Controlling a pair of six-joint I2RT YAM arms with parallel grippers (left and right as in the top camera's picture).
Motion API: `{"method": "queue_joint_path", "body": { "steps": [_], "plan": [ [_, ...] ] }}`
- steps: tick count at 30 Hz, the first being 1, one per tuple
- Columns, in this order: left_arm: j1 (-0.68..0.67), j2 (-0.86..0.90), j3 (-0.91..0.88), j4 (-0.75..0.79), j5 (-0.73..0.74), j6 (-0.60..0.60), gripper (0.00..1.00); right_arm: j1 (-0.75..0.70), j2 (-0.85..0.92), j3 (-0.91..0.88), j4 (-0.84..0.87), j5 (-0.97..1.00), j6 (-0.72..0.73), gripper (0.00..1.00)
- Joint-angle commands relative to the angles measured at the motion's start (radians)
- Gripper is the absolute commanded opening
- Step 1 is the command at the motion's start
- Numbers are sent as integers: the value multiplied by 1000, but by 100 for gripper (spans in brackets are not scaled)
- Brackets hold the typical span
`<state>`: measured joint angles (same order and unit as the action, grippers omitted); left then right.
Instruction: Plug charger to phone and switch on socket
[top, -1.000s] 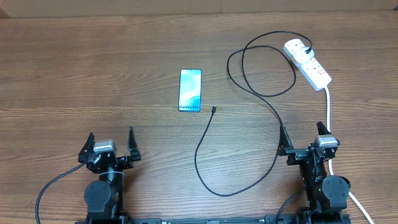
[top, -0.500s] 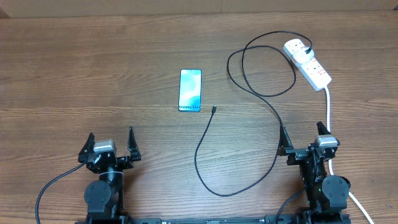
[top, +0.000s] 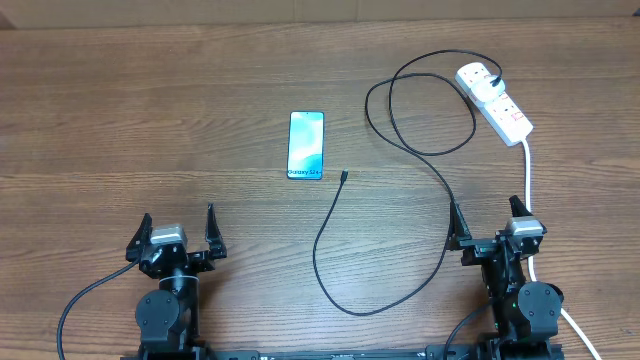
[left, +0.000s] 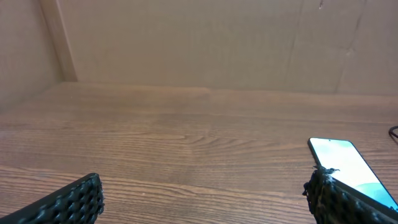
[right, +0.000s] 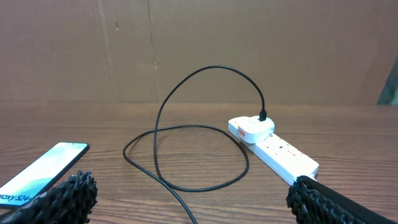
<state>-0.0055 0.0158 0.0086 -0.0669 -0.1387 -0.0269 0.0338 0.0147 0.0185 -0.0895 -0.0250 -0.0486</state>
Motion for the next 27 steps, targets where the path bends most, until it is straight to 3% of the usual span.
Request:
{"method": "queue_joint_path", "body": {
  "steps": [1, 21, 27],
  "plan": [
    [6, -11, -3, 0, 1, -18, 100, 6, -12, -10, 6, 5, -2, 100],
    [6, -11, -3, 4, -15, 3, 99, 6, -12, -10, 6, 5, -2, 100],
    [5, -11, -3, 6, 274, -195, 100, 6, -12, -10, 6, 5, -2, 100]
  ]
}}
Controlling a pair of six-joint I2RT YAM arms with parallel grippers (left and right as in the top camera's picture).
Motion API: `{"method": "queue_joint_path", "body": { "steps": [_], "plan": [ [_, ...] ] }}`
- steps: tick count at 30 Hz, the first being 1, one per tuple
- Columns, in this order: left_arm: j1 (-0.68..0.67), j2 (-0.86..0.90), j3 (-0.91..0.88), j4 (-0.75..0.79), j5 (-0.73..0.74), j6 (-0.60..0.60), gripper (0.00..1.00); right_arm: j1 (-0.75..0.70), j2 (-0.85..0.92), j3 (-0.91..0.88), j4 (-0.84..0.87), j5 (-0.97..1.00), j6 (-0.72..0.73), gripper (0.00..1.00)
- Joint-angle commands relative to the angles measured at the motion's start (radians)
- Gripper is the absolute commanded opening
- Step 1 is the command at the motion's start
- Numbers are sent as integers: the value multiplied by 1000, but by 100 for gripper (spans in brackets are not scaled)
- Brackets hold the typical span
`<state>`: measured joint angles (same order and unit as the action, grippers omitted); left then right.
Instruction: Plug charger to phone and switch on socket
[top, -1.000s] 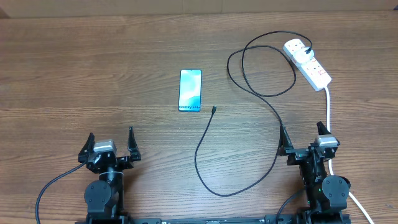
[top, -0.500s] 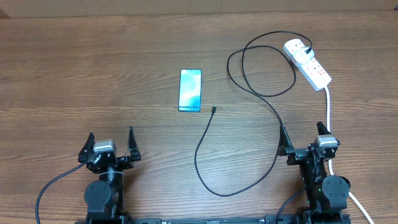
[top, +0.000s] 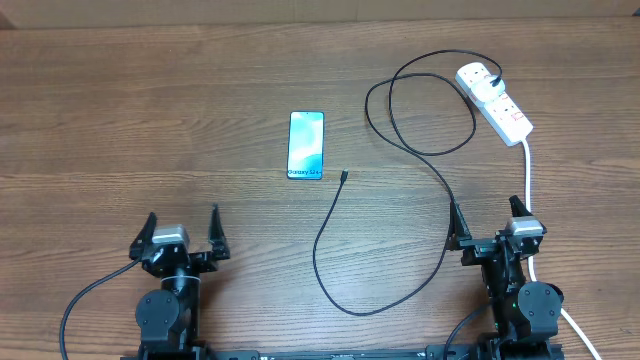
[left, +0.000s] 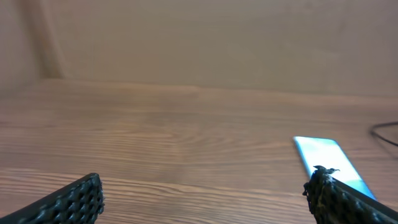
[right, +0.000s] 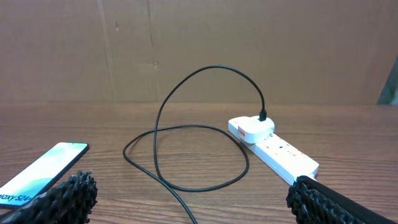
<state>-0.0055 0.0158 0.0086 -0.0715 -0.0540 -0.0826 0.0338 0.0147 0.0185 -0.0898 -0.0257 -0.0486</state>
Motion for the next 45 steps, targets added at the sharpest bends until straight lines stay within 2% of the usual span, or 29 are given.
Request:
{"method": "queue_joint_path", "body": {
  "steps": [1, 3, 5, 8, 10, 17, 20, 22, 27, 29, 30, 31, 36, 41, 45],
  "plan": [
    [5, -11, -3, 25, 280, -220, 100, 6, -12, -10, 6, 5, -2, 100],
    [5, -11, -3, 63, 454, -405, 100, 6, -12, -10, 6, 5, -2, 100],
    [5, -11, -3, 107, 545, -546, 100, 6, -12, -10, 6, 5, -2, 100],
    [5, -11, -3, 164, 576, -745, 100, 6, -12, -10, 6, 5, -2, 100],
    [5, -11, -3, 232, 575, -829, 99, 6, -12, -10, 6, 5, -2, 100],
    [5, -11, -2, 627, 509, -839, 100, 6, -12, -10, 6, 5, -2, 100],
    [5, -11, 33, 725, 415, -838, 100, 6, -12, -10, 6, 5, -2, 100],
    [5, -11, 89, 700, 374, -821, 100, 6, -12, -10, 6, 5, -2, 100],
    [5, 26, 319, 462, 360, -614, 100, 6, -12, -10, 6, 5, -2, 100],
    [5, 77, 452, 286, 360, -533, 100, 6, -12, -10, 6, 5, -2, 100],
    [5, 149, 595, 94, 360, -464, 100, 6, -12, -10, 6, 5, -2, 100],
    [5, 203, 686, -21, 363, -421, 100, 6, -12, -10, 6, 5, -2, 100],
    [5, 470, 1057, -449, 414, -230, 100, 6, -12, -10, 6, 5, -2, 100],
    [5, 722, 1333, -787, 422, -182, 100, 6, -12, -10, 6, 5, -2, 100],
    [3, 878, 1452, -931, 473, -173, 100, 6, -12, -10, 6, 5, -2, 100]
  ]
}}
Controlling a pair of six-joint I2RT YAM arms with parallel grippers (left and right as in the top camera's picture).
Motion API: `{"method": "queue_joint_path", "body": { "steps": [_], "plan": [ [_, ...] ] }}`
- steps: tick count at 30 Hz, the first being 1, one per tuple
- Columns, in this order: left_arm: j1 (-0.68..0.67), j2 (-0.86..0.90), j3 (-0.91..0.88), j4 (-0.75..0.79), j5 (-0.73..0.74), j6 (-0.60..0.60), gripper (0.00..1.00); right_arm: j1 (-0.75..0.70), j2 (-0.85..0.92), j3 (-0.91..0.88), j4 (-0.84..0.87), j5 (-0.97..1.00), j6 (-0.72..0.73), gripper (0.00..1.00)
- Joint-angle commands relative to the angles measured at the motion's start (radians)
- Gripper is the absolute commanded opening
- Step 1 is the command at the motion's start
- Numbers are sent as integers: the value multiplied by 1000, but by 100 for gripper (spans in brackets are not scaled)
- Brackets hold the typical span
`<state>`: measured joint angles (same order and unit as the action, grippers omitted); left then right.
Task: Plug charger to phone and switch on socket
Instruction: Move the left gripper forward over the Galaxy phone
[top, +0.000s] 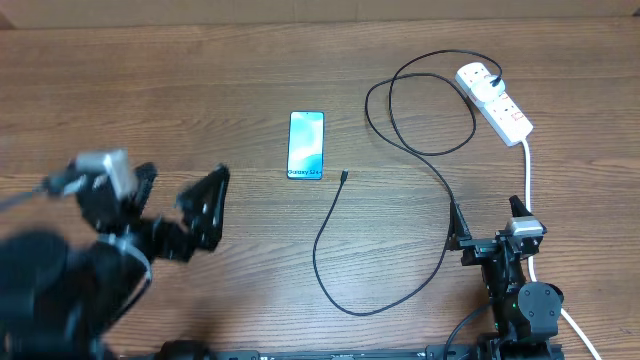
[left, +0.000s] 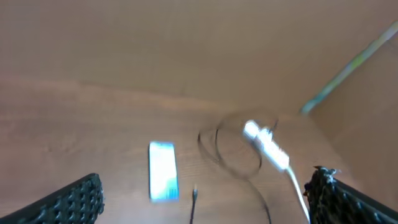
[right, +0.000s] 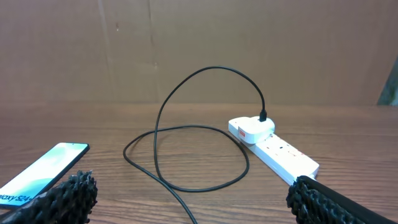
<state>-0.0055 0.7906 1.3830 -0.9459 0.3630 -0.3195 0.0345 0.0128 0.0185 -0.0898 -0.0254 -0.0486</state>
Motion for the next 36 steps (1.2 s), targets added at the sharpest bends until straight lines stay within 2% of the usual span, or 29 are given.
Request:
{"method": "queue_joint_path", "body": {
  "steps": [1, 6, 15, 18, 24, 31, 36],
  "plan": [
    [-3, 138, 97, -83, 74, 78, 100, 5, -10, -10, 6, 5, -2, 100],
    [-104, 268, 145, -169, 66, 143, 100, 5, -10, -10, 6, 5, -2, 100],
    [-430, 436, 149, -229, -302, 140, 100, 5, -10, -10, 6, 5, -2, 100],
    [-513, 492, 149, -232, -365, 140, 100, 5, -10, -10, 6, 5, -2, 100],
    [-578, 593, 149, -224, -346, 122, 100, 5, -10, -10, 6, 5, -2, 100],
    [-578, 692, 149, -229, -232, 106, 100, 5, -10, -10, 6, 5, -2, 100],
    [-578, 771, 149, -230, -231, 105, 100, 5, -10, -10, 6, 5, -2, 100]
  ]
}}
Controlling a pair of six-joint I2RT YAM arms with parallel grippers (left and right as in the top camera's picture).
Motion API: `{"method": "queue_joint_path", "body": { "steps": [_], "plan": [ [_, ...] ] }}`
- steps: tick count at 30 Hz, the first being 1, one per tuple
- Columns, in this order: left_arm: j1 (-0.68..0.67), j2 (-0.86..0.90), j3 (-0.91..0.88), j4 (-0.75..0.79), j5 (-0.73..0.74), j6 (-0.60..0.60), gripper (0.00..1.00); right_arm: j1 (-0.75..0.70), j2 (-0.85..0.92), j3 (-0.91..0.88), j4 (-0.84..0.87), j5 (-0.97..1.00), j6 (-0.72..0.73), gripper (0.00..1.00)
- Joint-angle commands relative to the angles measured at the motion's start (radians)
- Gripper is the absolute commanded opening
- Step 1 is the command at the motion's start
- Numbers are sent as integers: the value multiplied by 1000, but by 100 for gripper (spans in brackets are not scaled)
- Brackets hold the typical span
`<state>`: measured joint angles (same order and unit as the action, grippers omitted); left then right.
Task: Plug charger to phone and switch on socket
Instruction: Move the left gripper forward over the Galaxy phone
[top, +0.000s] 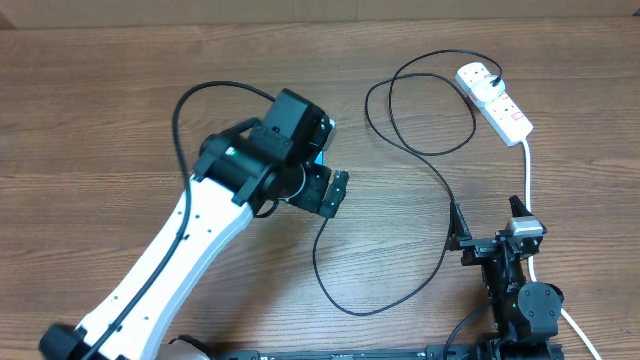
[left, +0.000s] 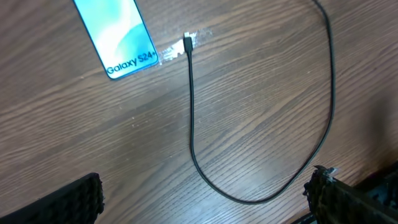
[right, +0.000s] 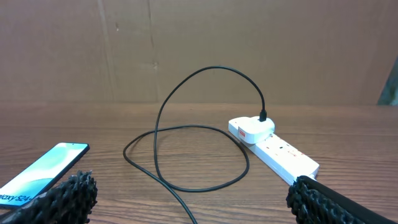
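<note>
The phone (left: 115, 37) lies face up with its blue screen lit. In the overhead view my left arm covers it except for a blue sliver (top: 323, 150). The black cable's free plug (left: 186, 42) lies just off the phone's lower corner. The cable (top: 330, 240) loops across the table to the white charger (top: 475, 75), which sits in the white power strip (top: 497, 100). My left gripper (left: 205, 199) hangs open above the cable, holding nothing. At the near edge my right gripper (right: 193, 199) stands open and empty, facing the charger (right: 250, 127) and the strip (right: 277, 149).
The strip's white lead (top: 527, 170) runs down past my right arm to the front edge. A brown cardboard wall (right: 199, 50) closes off the back of the wooden table (top: 100, 100). The left arm's black cable (top: 190, 100) arcs over the table.
My left arm, then raised and blurred over the left side of the table, now reaches out over the phone and looks down on it and the cable's plug. The right arm has not moved.
Both arms first stood at the front edge with their grippers open. The left wrist then turned slightly toward the phone. After that the left arm was lifted off its rest place. Now it hangs over the phone and the plug, while the phone and cable lie unmoved.
</note>
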<state>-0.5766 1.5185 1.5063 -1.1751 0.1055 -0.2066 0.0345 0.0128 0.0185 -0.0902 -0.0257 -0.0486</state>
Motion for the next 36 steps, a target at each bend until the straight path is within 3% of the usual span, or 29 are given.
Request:
{"method": "queue_joint_path", "body": {
  "steps": [1, 14, 22, 30, 36],
  "plan": [
    [-6, 55, 26, -3, 26, -10, 100, 5, -10, -10, 6, 5, -2, 100],
    [-6, 167, 26, 11, 27, -17, 100, 5, -10, -10, 6, 5, -2, 100],
    [-6, 170, 25, 14, 26, -177, 100, 5, -10, -10, 6, 5, -2, 100],
    [-6, 171, 25, 24, 26, -183, 100, 5, -10, -10, 6, 5, -2, 100],
    [-6, 185, 41, -58, 8, -182, 100, 5, -10, -10, 6, 5, -2, 100]
  ]
}}
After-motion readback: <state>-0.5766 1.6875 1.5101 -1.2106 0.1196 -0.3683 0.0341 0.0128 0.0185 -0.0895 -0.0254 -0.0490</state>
